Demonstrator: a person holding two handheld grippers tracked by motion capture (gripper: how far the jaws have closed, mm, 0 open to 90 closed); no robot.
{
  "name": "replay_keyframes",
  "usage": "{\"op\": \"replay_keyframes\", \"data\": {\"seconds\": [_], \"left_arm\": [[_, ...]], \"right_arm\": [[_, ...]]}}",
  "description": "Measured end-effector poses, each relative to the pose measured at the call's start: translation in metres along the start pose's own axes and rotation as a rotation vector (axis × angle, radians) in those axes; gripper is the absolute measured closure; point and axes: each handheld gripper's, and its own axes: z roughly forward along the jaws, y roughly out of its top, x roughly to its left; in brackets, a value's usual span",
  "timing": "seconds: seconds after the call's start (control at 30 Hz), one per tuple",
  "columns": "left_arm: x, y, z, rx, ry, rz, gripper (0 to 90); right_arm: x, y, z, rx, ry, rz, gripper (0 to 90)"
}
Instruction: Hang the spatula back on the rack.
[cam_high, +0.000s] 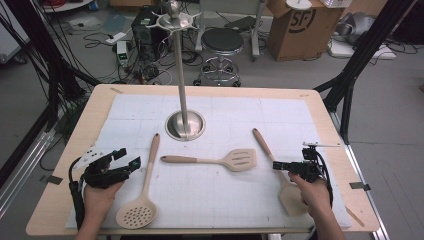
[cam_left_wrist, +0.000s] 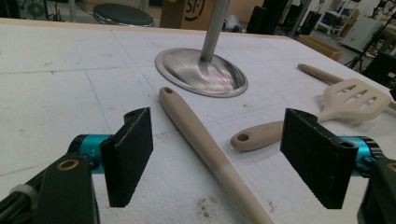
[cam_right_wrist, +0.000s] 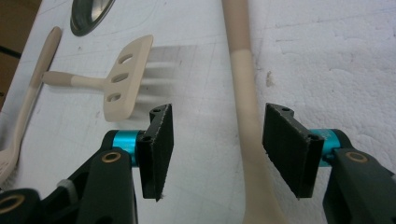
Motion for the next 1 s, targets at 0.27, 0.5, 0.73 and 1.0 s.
{"op": "replay_keyframes", "data": {"seconds": [0.27, 0.5, 0.73, 1.0], "left_arm": [[-0.003, -0.001, 0.000, 0.013, -0.009, 0.010, 25.9], [-0.003, -0.001, -0.004, 0.012, 0.005, 0.007, 25.9], [-0.005, -0.002, -0.002, 0.024, 0.003, 0.018, 26.0], [-0.004, -0.001, -0.004, 0.014, 0.006, 0.010, 25.9]], "right_arm": [[-0.004, 0.001, 0.002, 0.015, -0.017, 0.012, 45.3], [-0.007, 0.003, 0.007, 0.038, -0.029, 0.014, 46.8], [-0.006, 0.004, 0.015, 0.066, -0.034, -0.002, 48.6], [-0.002, 0.004, 0.020, 0.092, -0.055, -0.013, 51.1]]}}
